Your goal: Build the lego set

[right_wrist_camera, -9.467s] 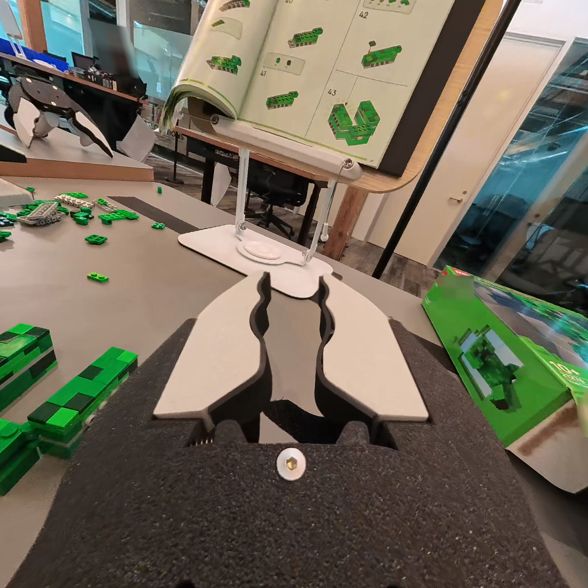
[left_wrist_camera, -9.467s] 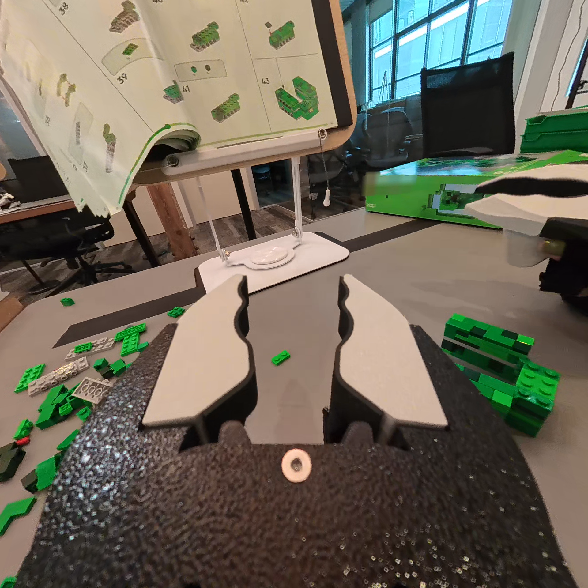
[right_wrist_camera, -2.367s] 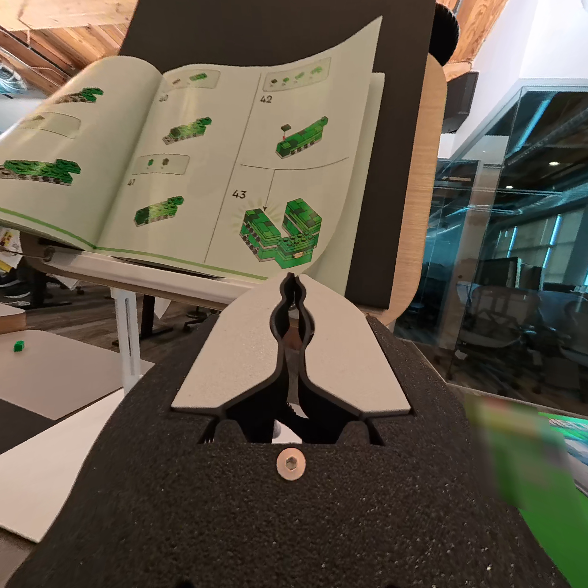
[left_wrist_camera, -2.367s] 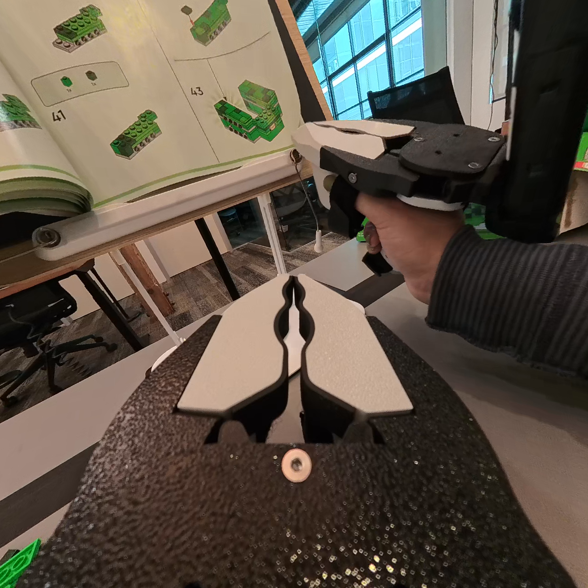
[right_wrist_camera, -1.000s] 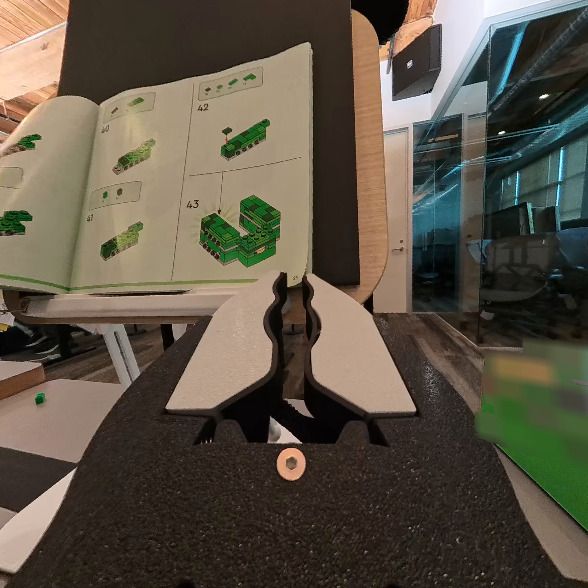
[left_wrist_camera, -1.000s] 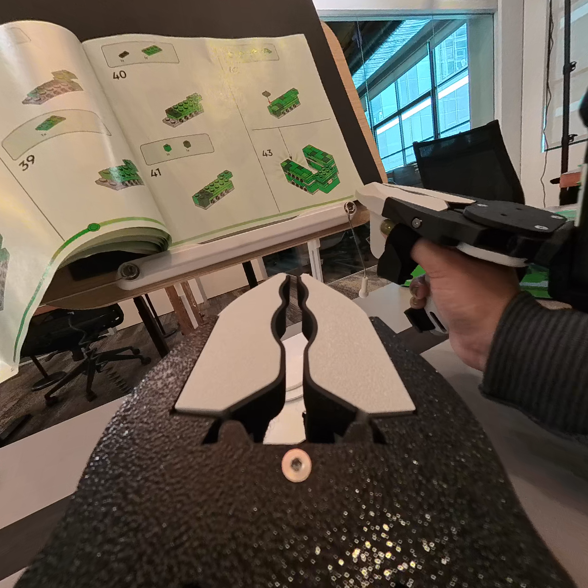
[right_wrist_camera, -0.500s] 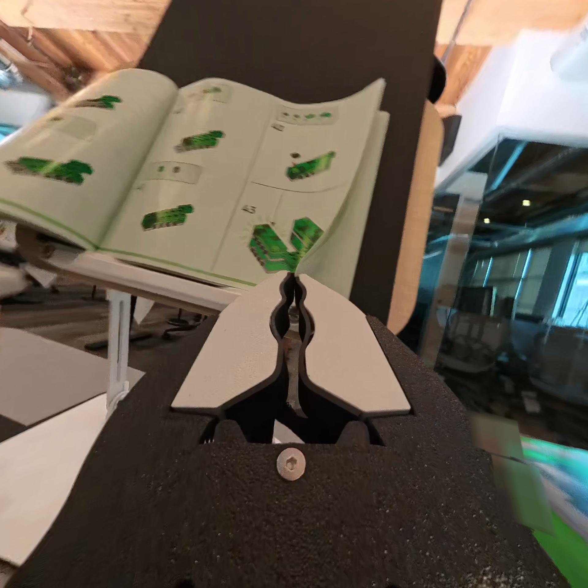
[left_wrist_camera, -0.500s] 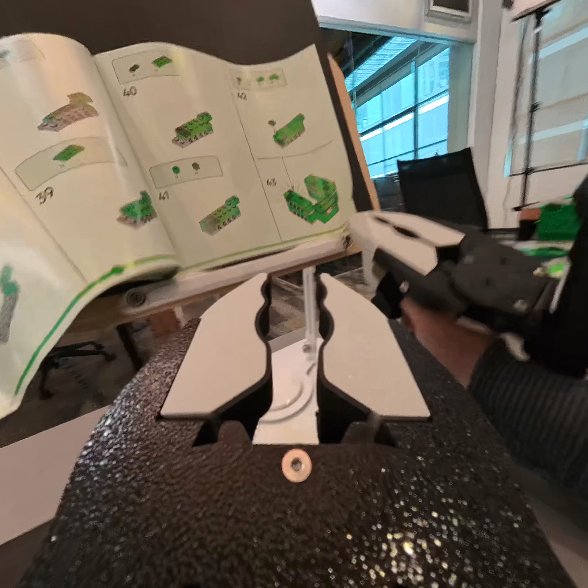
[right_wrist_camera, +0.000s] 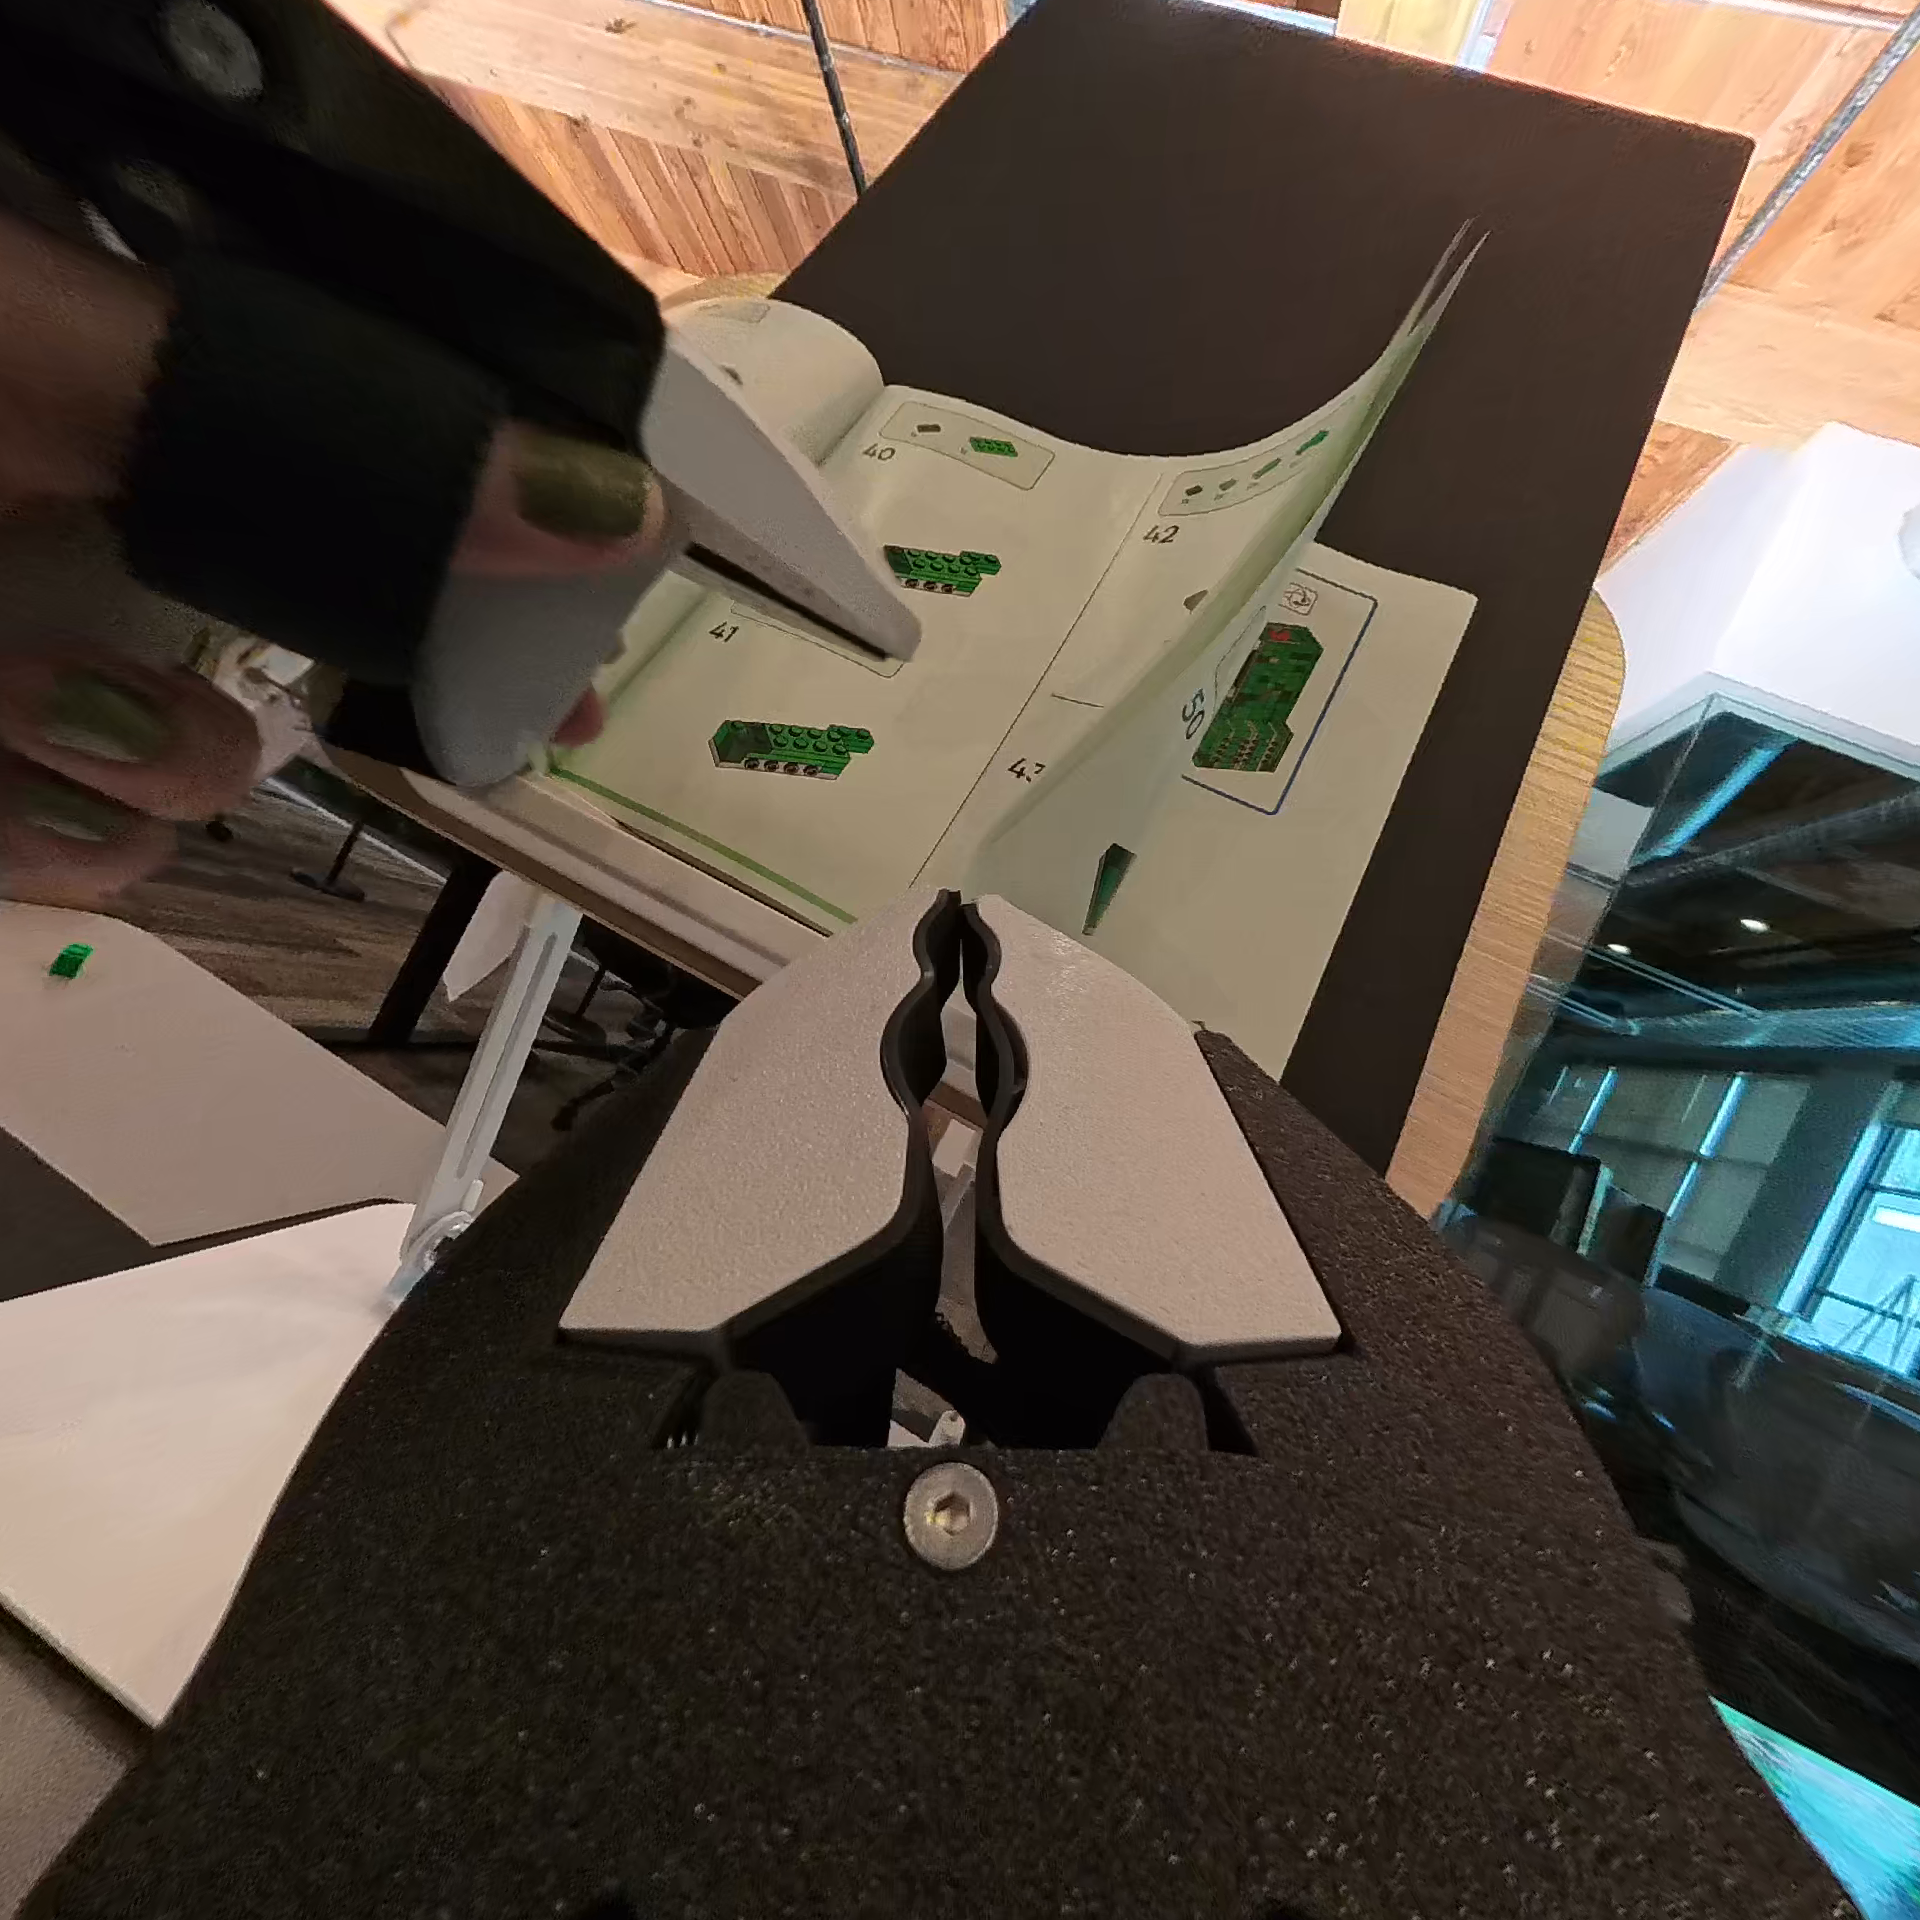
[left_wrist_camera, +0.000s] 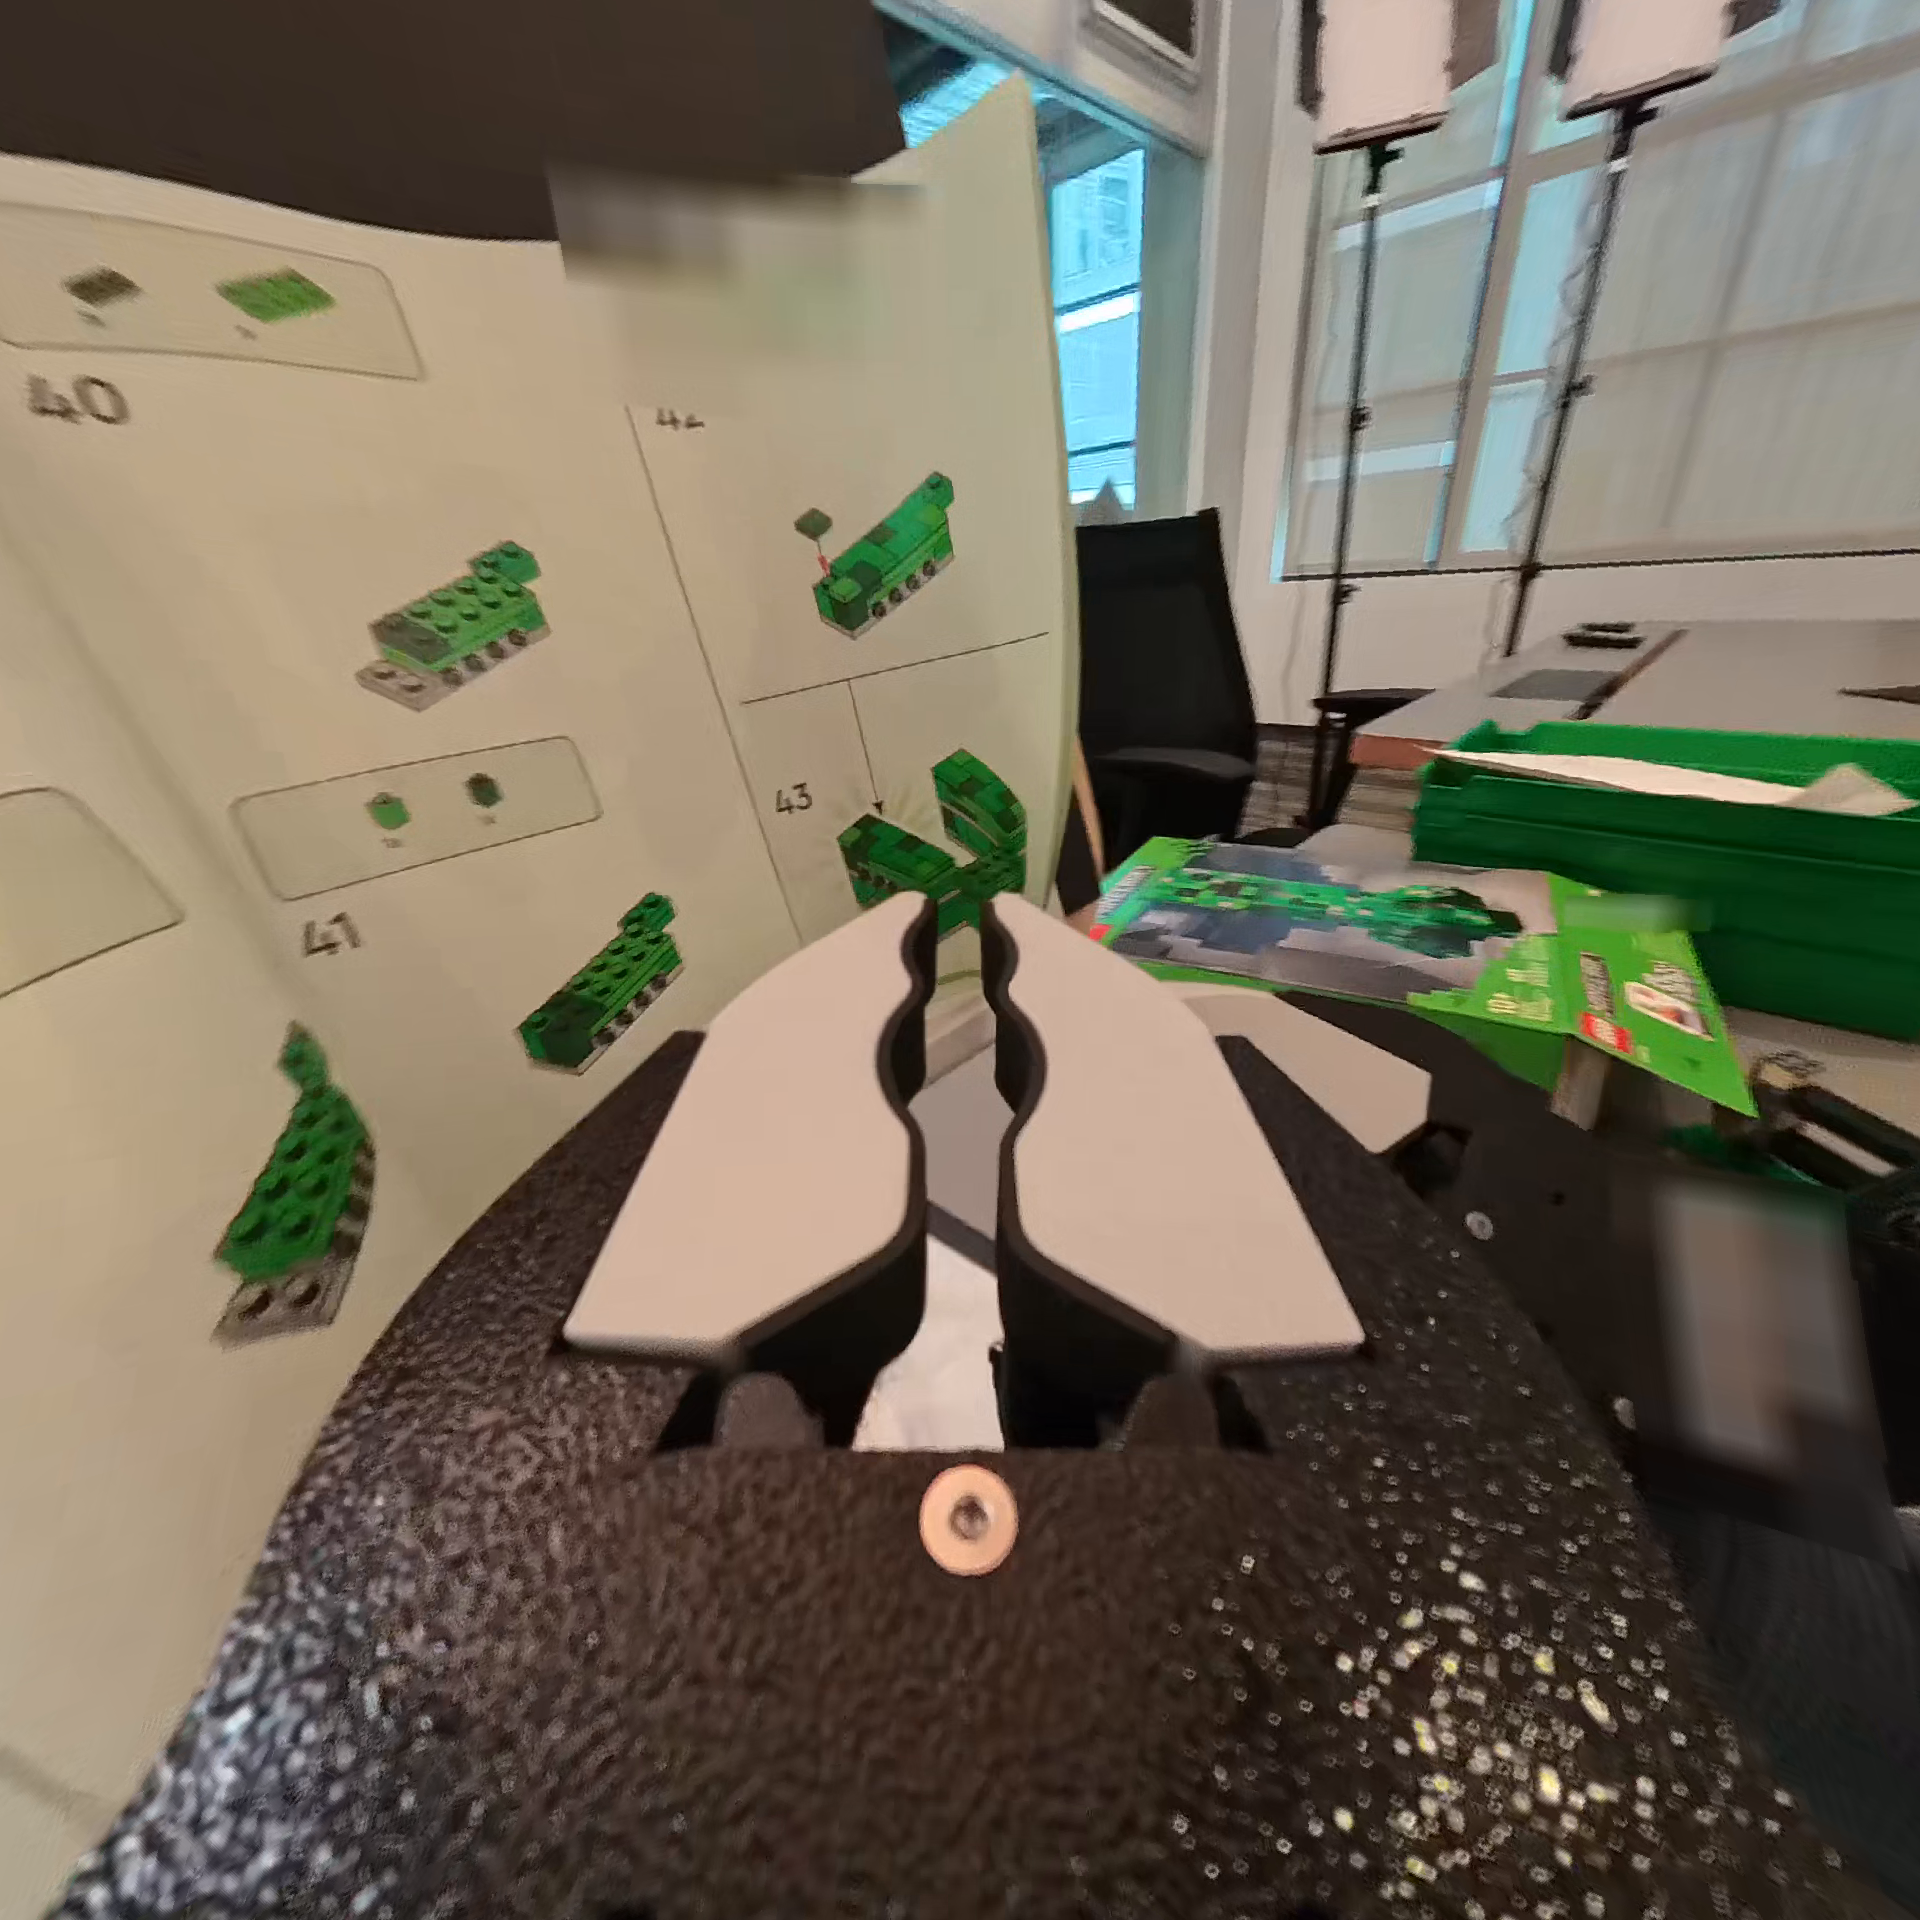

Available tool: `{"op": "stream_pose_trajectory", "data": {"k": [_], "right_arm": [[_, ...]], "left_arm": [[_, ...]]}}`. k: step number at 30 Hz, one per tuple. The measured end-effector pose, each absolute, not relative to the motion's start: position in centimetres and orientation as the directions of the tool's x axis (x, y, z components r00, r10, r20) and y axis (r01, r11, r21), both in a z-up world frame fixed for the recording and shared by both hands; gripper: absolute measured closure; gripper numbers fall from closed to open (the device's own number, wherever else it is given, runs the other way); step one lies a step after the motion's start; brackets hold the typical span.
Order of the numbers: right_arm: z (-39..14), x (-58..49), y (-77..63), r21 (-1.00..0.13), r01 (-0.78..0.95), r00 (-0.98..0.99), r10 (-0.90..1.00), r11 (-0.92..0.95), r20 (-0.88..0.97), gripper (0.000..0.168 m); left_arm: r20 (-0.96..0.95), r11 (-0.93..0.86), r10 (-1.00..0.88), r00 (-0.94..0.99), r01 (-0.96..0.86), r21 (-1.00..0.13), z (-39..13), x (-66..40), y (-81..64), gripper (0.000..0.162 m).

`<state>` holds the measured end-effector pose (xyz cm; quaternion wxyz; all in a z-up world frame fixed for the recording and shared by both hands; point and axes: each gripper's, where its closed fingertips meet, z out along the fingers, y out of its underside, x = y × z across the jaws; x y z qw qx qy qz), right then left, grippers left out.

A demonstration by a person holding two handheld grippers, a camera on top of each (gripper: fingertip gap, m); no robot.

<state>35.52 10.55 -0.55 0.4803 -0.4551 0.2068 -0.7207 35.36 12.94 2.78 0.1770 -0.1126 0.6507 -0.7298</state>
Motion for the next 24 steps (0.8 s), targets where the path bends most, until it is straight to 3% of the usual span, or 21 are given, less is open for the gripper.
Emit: {"op": "stream_pose_trajectory", "data": {"k": [1,12,21,24], "right_arm": [[-0.6,35.4,10.6,-0.734,0.508,-0.12,-0.881,-0.451,0.458,0.168],[-0.8,35.0,11.4,-0.711,0.533,-0.09,-0.867,-0.458,0.491,0.168],[-0.9,35.0,11.2,-0.716,0.531,-0.088,-0.869,-0.454,0.486,0.168],[-0.9,35.0,11.4,-0.714,0.533,-0.085,-0.867,-0.455,0.49,0.168]], "left_arm": [[-0.054,-0.103,-0.364,-0.93,0.097,-0.99,2.9,35.2,12.6,0.156],[0.011,-0.123,-0.147,-0.989,0.007,-0.992,2.3,34.3,10.4,0.156],[0.009,-0.185,-0.107,-0.994,0.011,-0.983,3.1,33.4,10.4,0.149],[-0.048,-0.131,-0.173,-0.984,0.072,-0.989,2.6,34.0,10.5,0.15]]}}
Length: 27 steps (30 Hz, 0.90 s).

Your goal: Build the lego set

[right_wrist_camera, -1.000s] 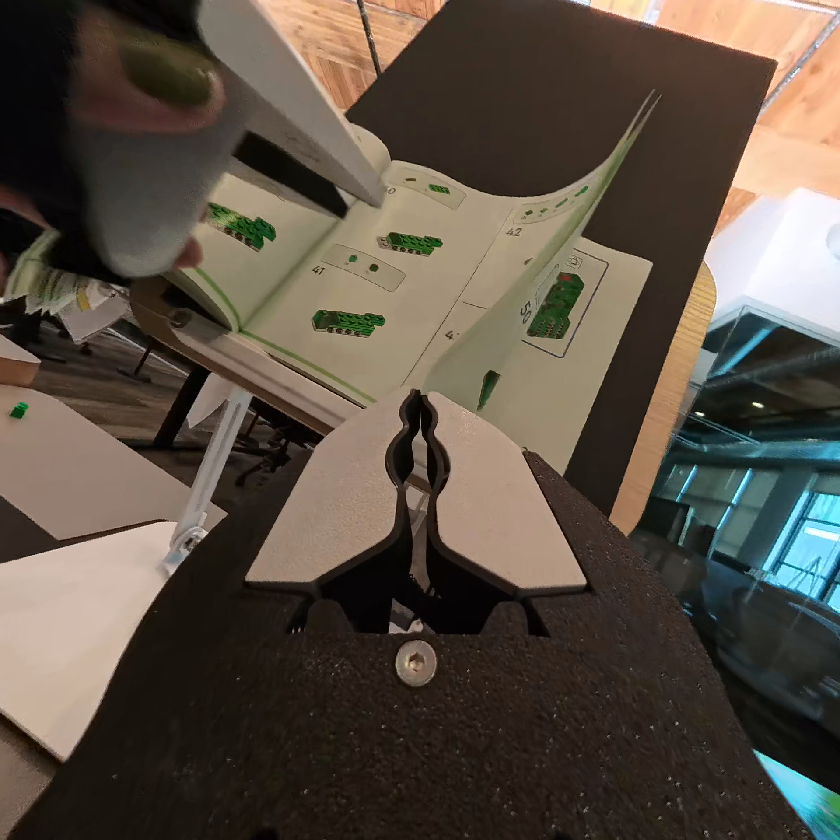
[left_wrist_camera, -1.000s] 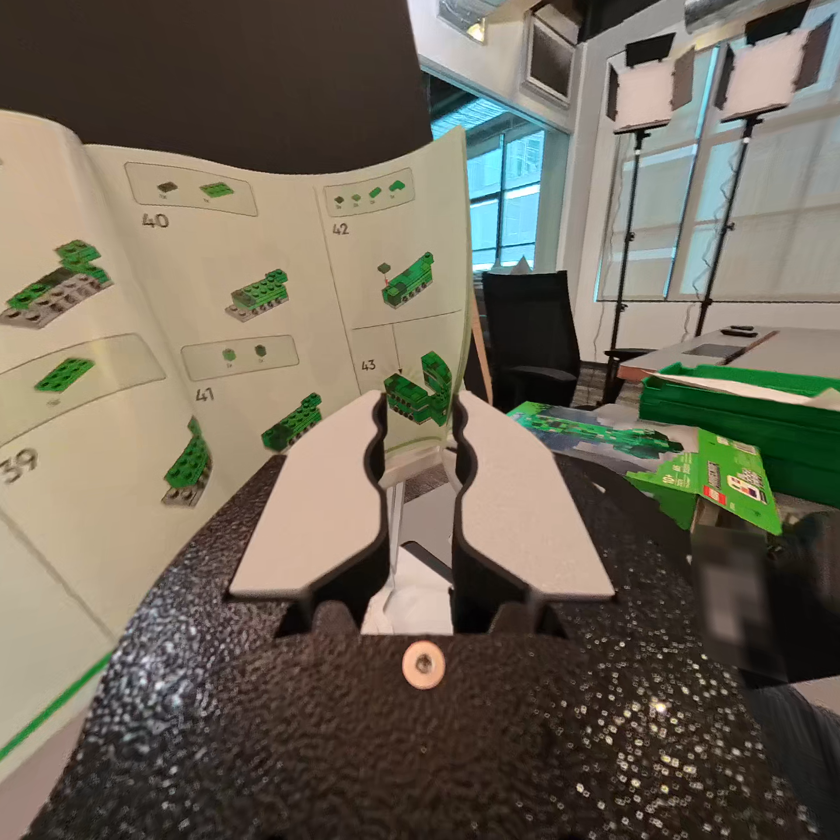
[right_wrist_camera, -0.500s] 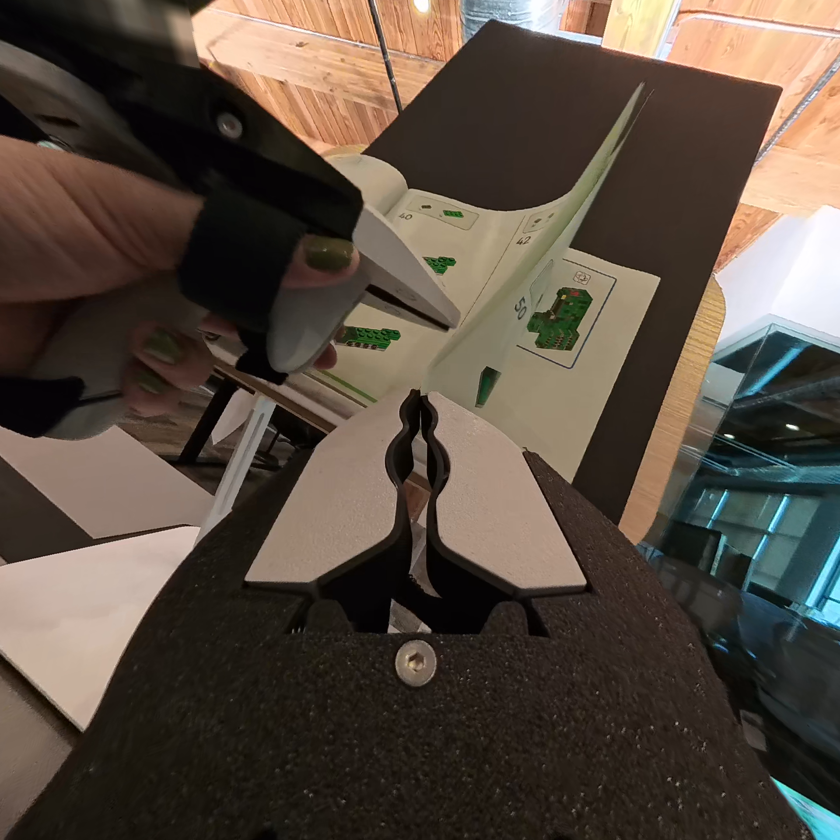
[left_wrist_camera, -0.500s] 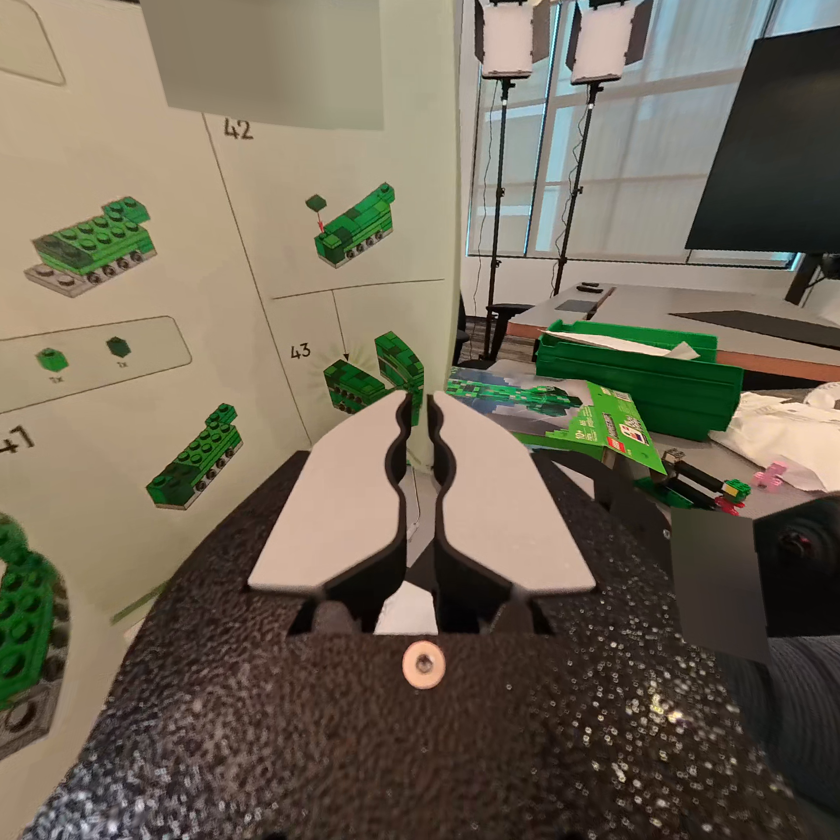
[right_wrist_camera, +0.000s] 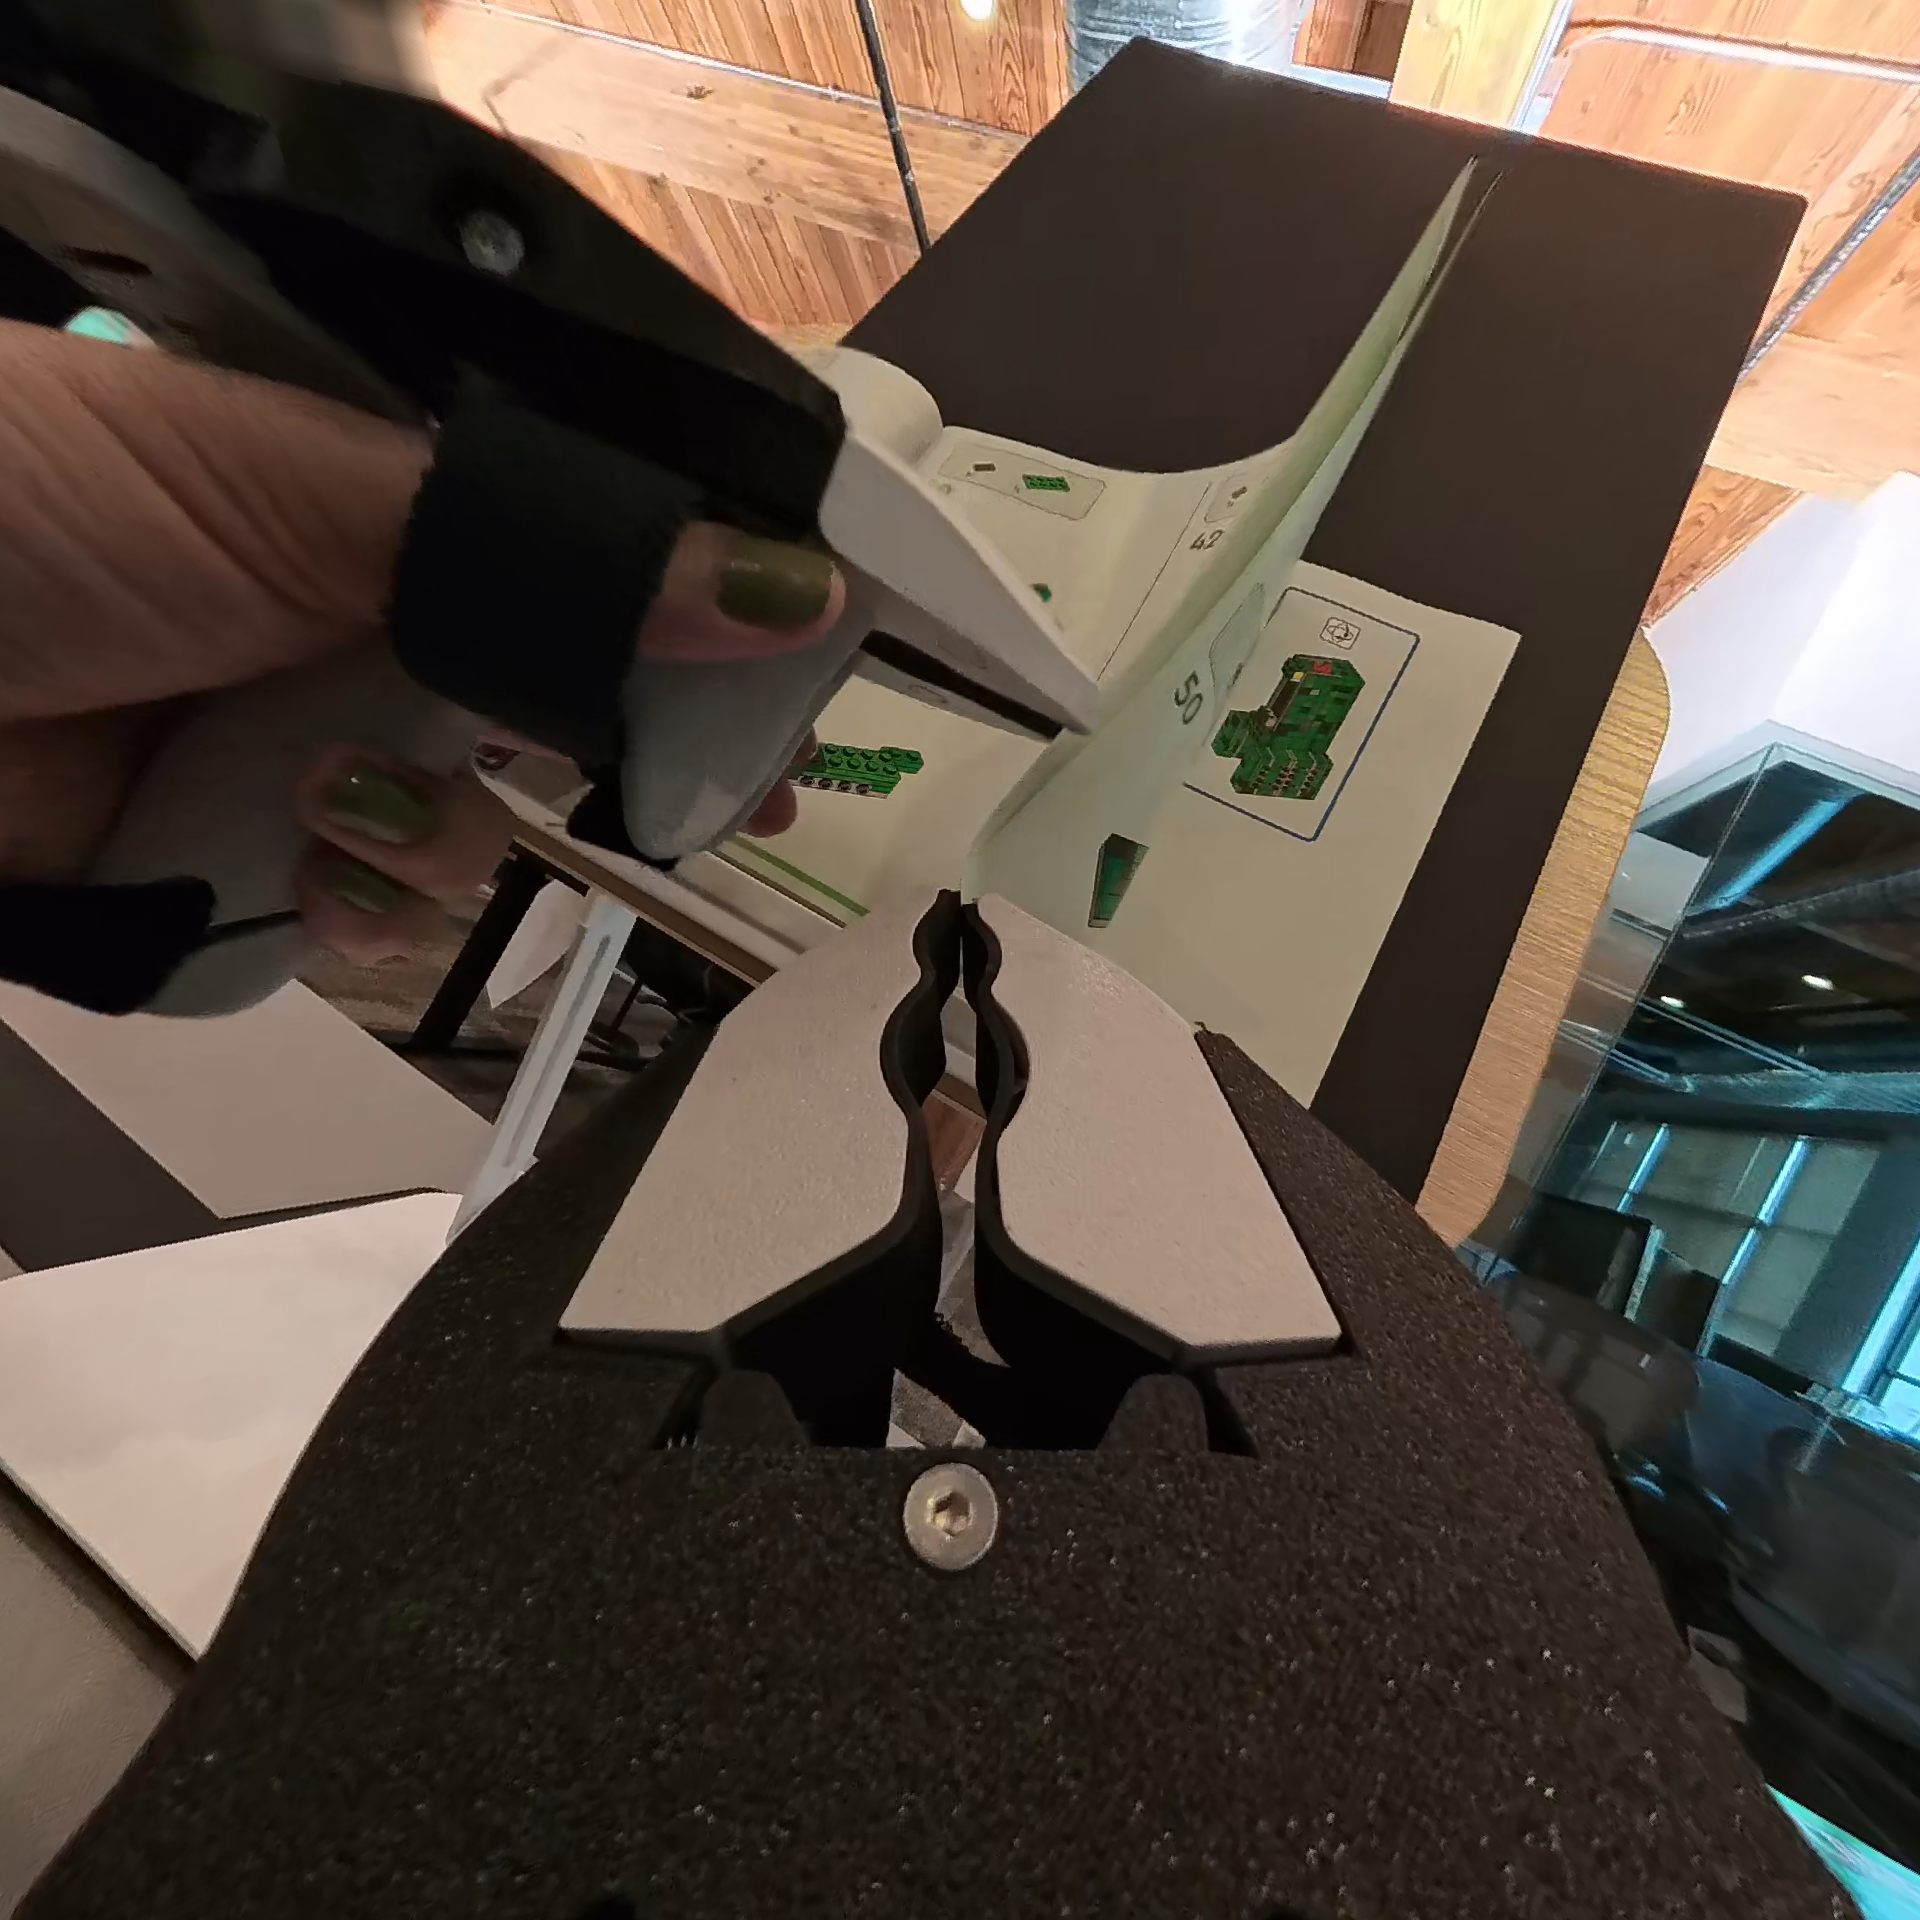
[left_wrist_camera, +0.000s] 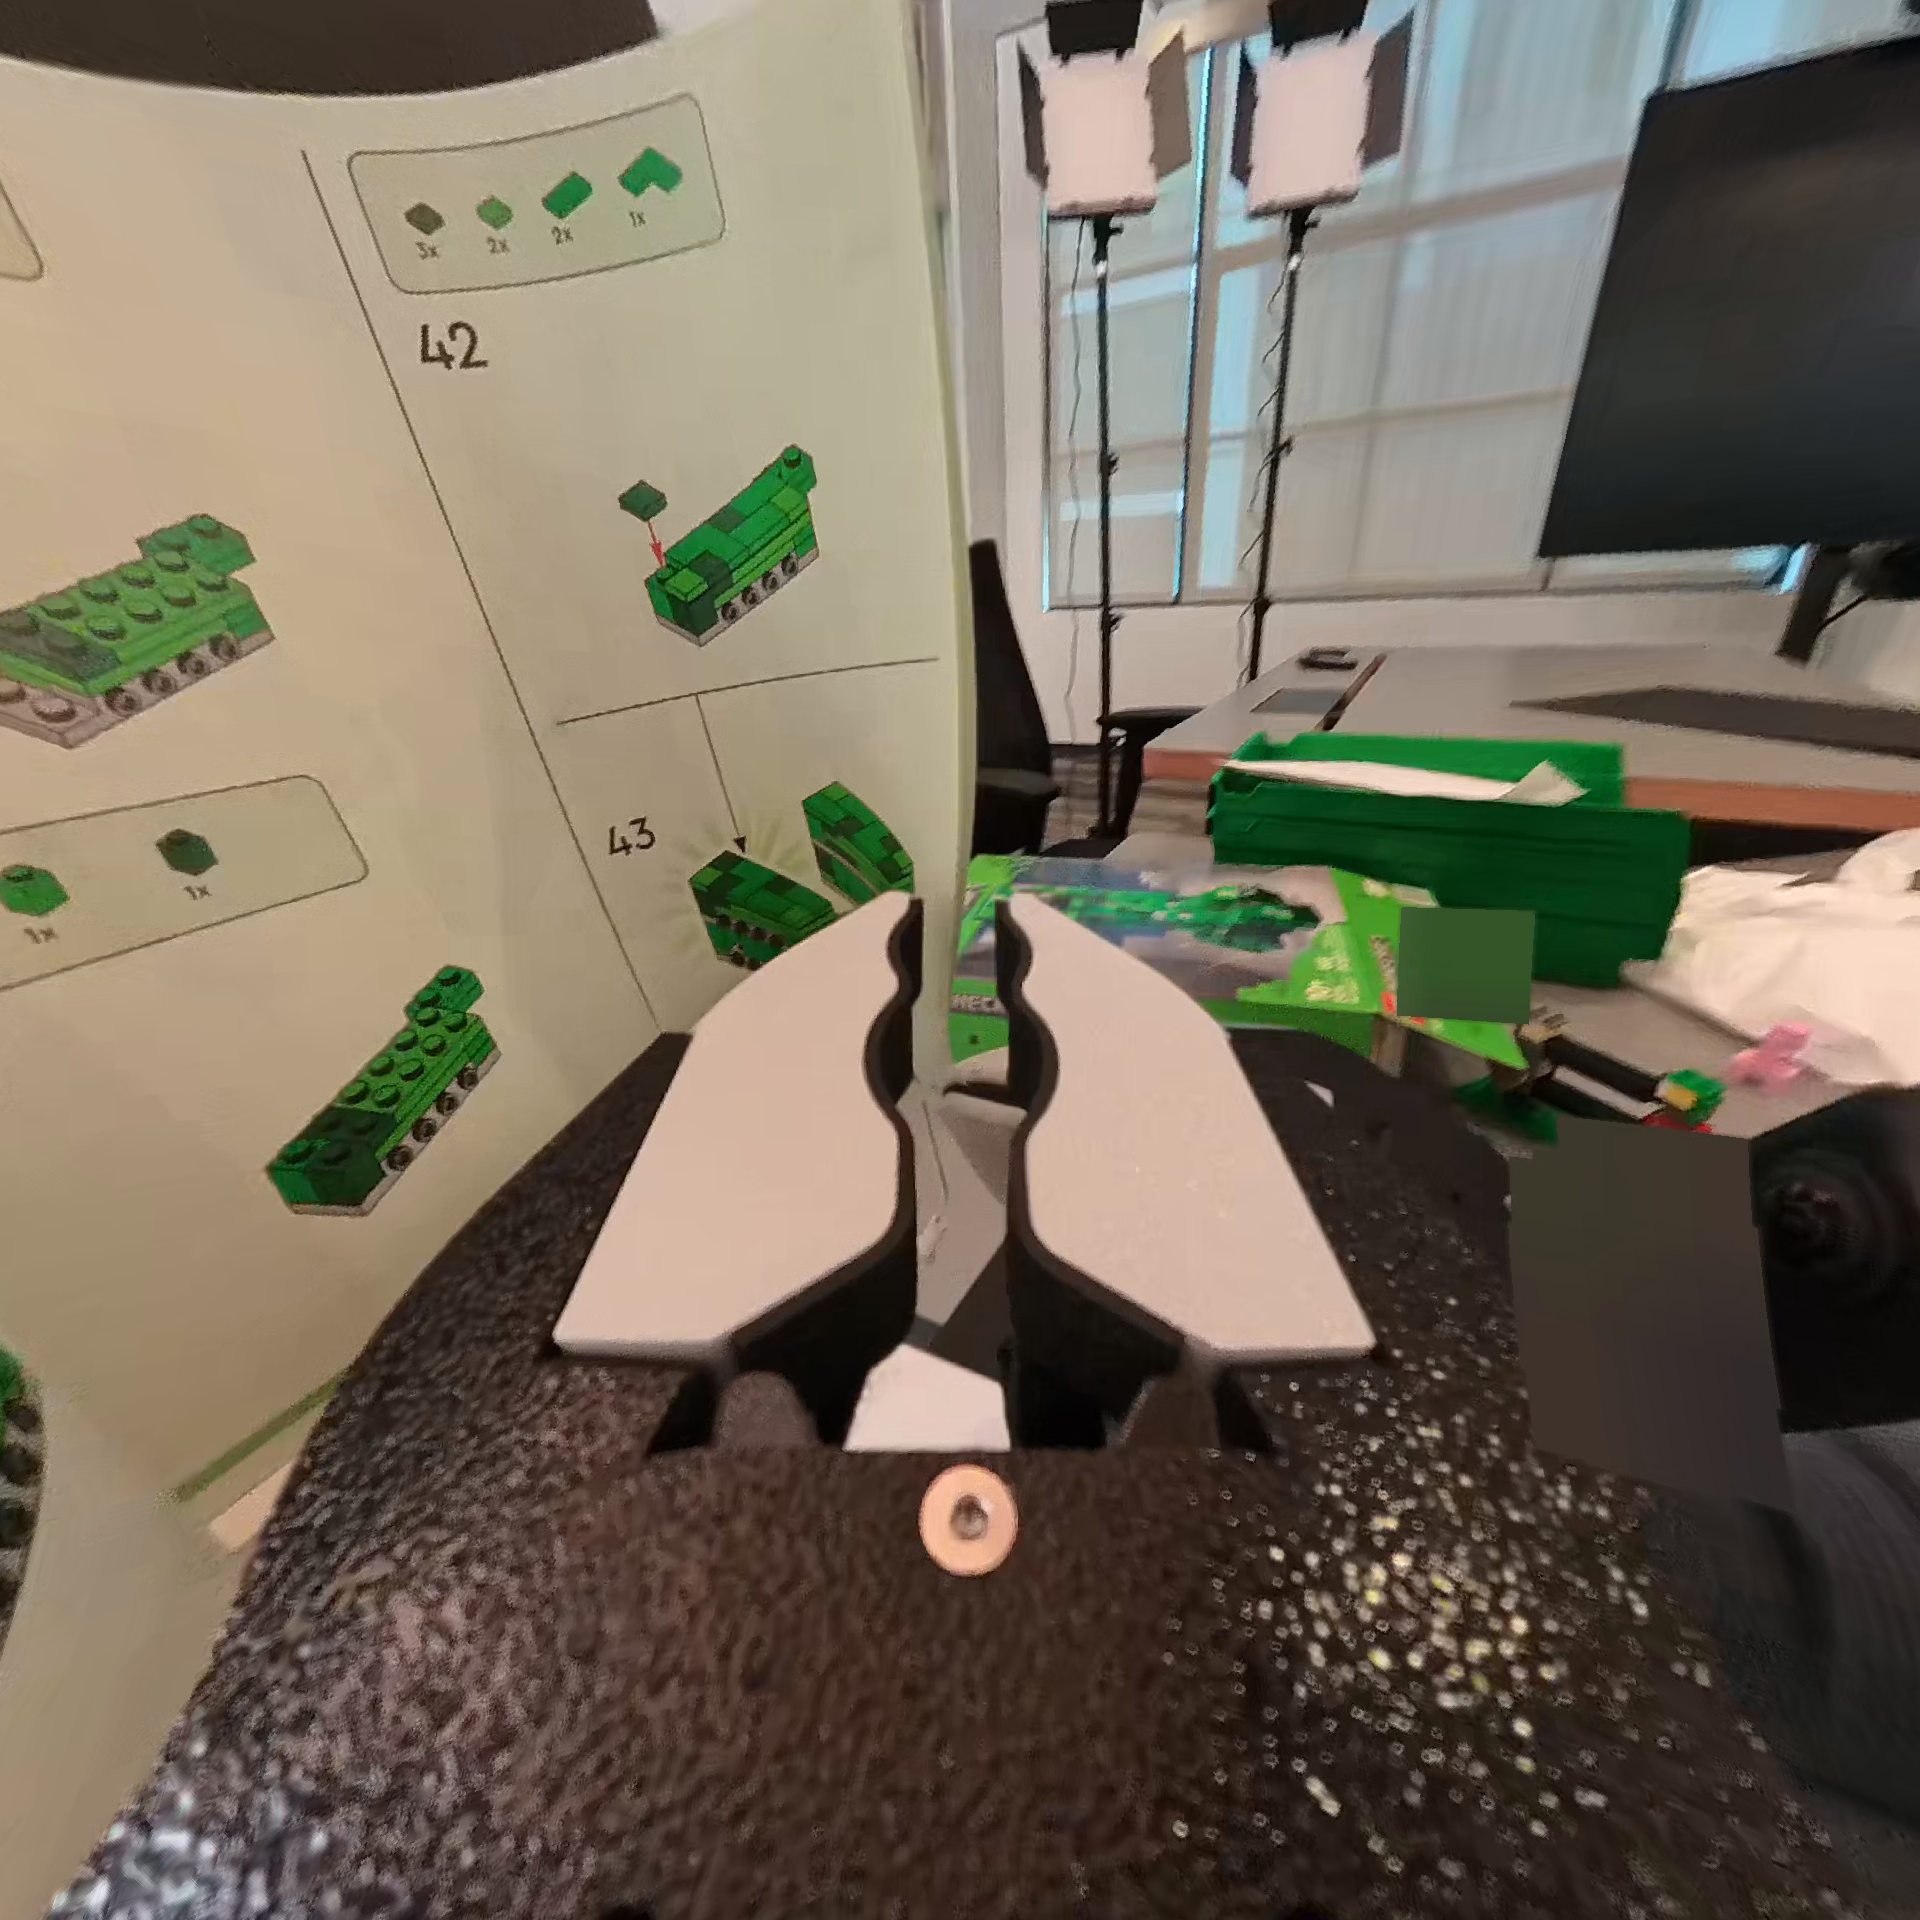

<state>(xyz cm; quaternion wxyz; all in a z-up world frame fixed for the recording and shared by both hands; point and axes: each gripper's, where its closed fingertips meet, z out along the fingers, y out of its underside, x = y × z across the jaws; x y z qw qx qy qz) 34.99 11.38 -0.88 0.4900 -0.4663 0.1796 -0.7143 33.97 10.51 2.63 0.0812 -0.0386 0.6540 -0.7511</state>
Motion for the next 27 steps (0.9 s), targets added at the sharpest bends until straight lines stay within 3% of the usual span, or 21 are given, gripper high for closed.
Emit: {"op": "stream_pose_trajectory", "data": {"k": [7,12,16,20,27], "right_arm": [[-1.0,34.8,11.8,-0.731,0.551,-0.026,-0.884,-0.403,0.467,0.168],[0.7,33.1,9.9,-0.739,0.634,0.029,-0.948,-0.228,0.317,0.144],[2.9,31.6,7.9,-0.721,0.675,0.032,-0.971,-0.155,0.238,0.152],[5.4,31.1,9.4,-0.765,0.641,0.244,-0.93,-0.057,0.274,0.16],[5.8,31.5,10.1,-0.866,0.44,0.597,-0.798,0.238,0.084,0.14]], "left_arm": [[-0.001,-0.118,-0.117,-0.993,0.015,-0.993,2.4,33.6,10.3,0.162],[0.019,-0.163,-0.145,-0.989,0.005,-0.987,2.9,34.2,11.1,0.162],[0.024,-0.179,-0.115,-0.993,-0.003,-0.984,2.7,33.9,10.9,0.162],[0.015,-0.201,-0.062,-0.998,-0.003,-0.98,3.0,33.2,10.6,0.162],[0.019,-0.238,0.094,-0.995,-0.041,-0.97,3.2,31.4,10.8,0.162]]}}
